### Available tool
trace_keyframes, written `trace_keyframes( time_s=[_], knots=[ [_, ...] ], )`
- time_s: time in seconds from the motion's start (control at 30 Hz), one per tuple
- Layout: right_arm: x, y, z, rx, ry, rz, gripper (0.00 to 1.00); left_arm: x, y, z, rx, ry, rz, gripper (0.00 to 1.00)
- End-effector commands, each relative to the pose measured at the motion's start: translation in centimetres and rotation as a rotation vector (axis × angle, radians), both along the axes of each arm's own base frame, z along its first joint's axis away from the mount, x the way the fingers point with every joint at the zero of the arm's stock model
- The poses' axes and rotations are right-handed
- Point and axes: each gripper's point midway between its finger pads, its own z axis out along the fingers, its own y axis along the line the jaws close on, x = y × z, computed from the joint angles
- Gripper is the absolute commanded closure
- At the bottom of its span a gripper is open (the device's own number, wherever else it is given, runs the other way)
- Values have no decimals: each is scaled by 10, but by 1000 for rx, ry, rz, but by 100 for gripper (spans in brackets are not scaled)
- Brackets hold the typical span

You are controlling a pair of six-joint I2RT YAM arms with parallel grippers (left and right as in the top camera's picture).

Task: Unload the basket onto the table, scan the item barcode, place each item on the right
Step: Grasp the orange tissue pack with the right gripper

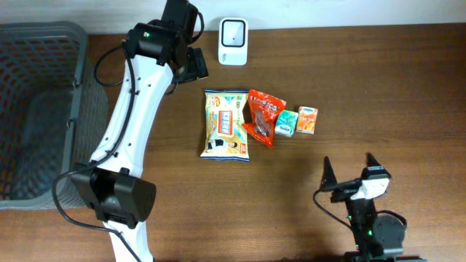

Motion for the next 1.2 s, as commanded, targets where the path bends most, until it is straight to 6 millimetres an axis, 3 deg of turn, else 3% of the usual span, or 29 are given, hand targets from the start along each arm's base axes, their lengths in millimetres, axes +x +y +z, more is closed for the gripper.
trace_keyframes(
  time_s=[0.0,0.07,0.17,0.2,0.23,0.3,0.37,0.4,0.43,0.47,0.5,0.53,0.57,0.6,0.67,0.73,0.77,0.83,0.9,0.93,0.97,1.0,1.03,1.07,1.1,1.17],
  knots=[
    [-42,87,36,280,-35,584,1,0,0,9,-9,-22,-6,1],
    [-42,81,55,329,-98,565,1,0,0,9,-9,-22,-6,1],
    [-43,51,110,354,-316,409,2,0,0,9,-9,-22,-6,1],
    [-37,38,125,317,-328,308,1,0,0,9,-9,-22,-6,1],
    [-22,29,126,262,-249,223,1,0,0,9,-9,-22,-6,1],
    [20,8,110,256,29,54,1,0,0,9,-9,-22,-6,1],
    [79,9,93,228,327,13,1,0,0,9,-9,-22,-6,1],
    [100,13,87,230,417,25,1,0,0,9,-9,-22,-6,1],
    [126,32,73,253,542,118,2,0,0,9,-9,-22,-6,1],
    [142,46,54,279,636,194,1,0,0,9,-9,-22,-6,1],
    [163,48,19,307,728,185,1,0,0,9,-9,-22,-6,1],
    [170,47,-13,321,812,163,6,0,0,9,-9,-22,-6,1],
    [172,28,-58,424,942,3,17,0,0,9,-9,-22,-6,1],
    [172,19,-89,474,1020,-87,18,0,0,9,-9,-22,-6,1],
    [168,19,-133,476,1125,-114,18,0,0,9,-9,-22,-6,1],
    [166,19,-154,473,1171,-130,18,0,0,9,-9,-22,-6,1],
    [166,18,-160,470,1181,-133,19,0,0,9,-9,-22,-6,1],
    [162,5,-173,425,1199,-215,33,0,0,9,-9,-22,-6,1],
    [158,-2,-179,400,1212,-257,54,0,0,9,-9,-22,-6,1],
    [158,-2,-178,402,1211,-255,76,0,0,9,-9,-22,-6,1],
    [159,-2,-178,402,1207,-254,79,0,0,9,-9,-22,-6,1],
    [161,-1,-177,404,1200,-245,92,0,0,9,-9,-22,-6,1],
    [162,2,-176,406,1199,-224,96,0,0,9,-9,-22,-6,1],
    [166,17,-171,377,1187,-91,96,0,0,9,-9,-22,-6,1],
    [167,44,-160,385,1165,115,96,0,0,9,-9,-22,-6,1],
    [167,71,-136,487,1129,333,96,0,0,9,-9,-22,-6,1]
  ],
)
